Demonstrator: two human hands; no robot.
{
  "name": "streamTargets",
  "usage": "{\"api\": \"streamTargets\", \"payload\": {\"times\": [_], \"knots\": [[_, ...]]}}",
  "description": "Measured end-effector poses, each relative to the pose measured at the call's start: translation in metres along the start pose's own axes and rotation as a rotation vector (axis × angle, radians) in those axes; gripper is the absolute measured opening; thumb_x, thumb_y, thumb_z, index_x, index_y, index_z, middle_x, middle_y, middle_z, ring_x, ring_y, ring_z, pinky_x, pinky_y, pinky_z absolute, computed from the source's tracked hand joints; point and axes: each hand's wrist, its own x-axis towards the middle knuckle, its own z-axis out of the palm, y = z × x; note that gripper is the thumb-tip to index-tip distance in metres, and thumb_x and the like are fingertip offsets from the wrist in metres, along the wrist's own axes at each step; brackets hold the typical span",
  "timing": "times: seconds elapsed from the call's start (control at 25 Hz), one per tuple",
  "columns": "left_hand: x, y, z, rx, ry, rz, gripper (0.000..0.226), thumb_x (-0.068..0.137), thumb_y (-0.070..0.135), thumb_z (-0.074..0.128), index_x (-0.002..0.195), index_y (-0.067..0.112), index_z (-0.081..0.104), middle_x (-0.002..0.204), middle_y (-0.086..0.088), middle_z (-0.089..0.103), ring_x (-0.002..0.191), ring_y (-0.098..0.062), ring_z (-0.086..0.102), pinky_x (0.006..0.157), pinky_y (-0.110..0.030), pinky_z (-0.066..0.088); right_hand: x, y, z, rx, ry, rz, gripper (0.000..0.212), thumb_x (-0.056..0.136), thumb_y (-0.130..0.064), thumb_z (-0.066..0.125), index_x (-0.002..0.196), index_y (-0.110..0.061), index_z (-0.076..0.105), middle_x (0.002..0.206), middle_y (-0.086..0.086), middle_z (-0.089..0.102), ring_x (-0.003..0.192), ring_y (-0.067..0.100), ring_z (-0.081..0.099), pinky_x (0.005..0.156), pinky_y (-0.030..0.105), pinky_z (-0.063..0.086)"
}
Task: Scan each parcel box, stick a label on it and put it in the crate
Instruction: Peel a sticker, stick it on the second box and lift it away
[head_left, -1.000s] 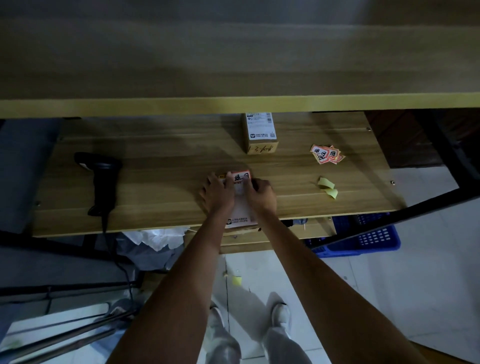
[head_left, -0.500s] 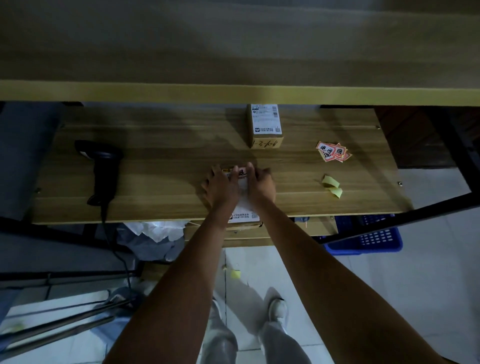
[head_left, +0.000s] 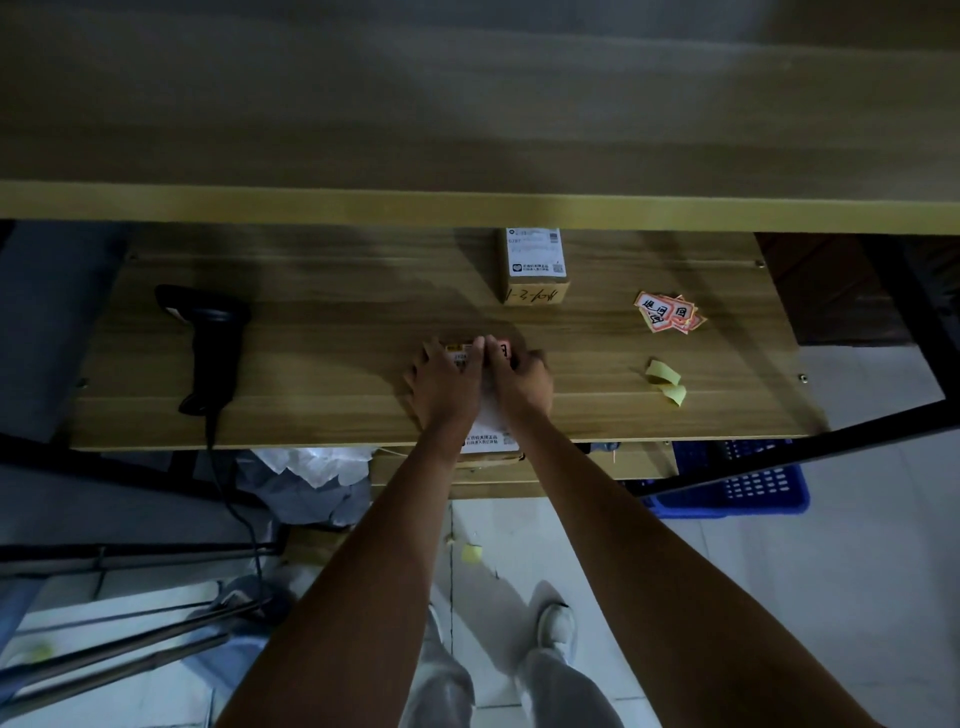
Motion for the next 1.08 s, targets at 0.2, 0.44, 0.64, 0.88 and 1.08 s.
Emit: {"api": "streamTargets", "payload": {"times": [0.2,0.44,0.64,0.88,1.08], "knots": [[0.0041,-0.0037,0.0039,0.022,-0.029,-0.012,0.065,0.093,0.054,0.043,0.138,0.008,0.039,0.141,-0.018,0.045,0.129,-0.04,0.041,0.104,-0.044,0.033,-0.0039,-0.0053,-0.0055,-0.077,-0.032,-0.052,0.049,0.102,-0.044,0.032,0.111,-0.007,0.061,0.127,0.012,0.049,0.102,0.028,0.059,0.078,0.03,0.041],[0.0058,-0.0061,0.006,0.04,-0.016,-0.013,0.048,0.1,0.041,0.031,0.128,0.004,0.048,0.133,-0.02,0.051,0.123,-0.037,0.045,0.101,-0.041,0.033,-0.0032,-0.0041,-0.0025,-0.019,0.009,-0.003,0.052,0.102,-0.047,0.028,0.11,-0.006,0.06,0.121,0.014,0.053,0.104,0.028,0.059,0.085,0.038,0.05],[0.0014,-0.0027,0.003,-0.008,0.007,-0.011,0.065,0.093,0.056,0.042,0.133,0.004,0.044,0.136,-0.018,0.051,0.126,-0.037,0.045,0.103,-0.042,0.034,0.0001,-0.0007,-0.0004,-0.103,-0.014,-0.012,0.054,0.089,-0.063,0.046,0.113,-0.019,0.063,0.118,0.008,0.056,0.099,0.023,0.061,0.086,0.041,0.054],[0.0023,-0.0034,0.0034,0.052,0.004,-0.003,0.065,0.093,0.055,0.043,0.136,0.006,0.041,0.138,-0.018,0.049,0.126,-0.038,0.044,0.103,-0.043,0.034,-0.0012,-0.0025,-0.0021,-0.106,-0.015,-0.03,0.051,0.097,-0.053,0.038,0.115,-0.012,0.062,0.126,0.009,0.049,0.105,0.026,0.058,0.084,0.036,0.049],[0.0023,-0.0021,0.0023,0.043,0.015,-0.026,0.054,0.098,0.046,0.036,0.132,0.004,0.046,0.134,-0.021,0.05,0.125,-0.039,0.045,0.102,-0.043,0.033,-0.0039,-0.0072,-0.001,-0.094,0.02,-0.032,0.052,0.103,-0.045,0.027,0.105,-0.006,0.062,0.12,0.016,0.052,0.1,0.029,0.059,0.084,0.041,0.052]]}}
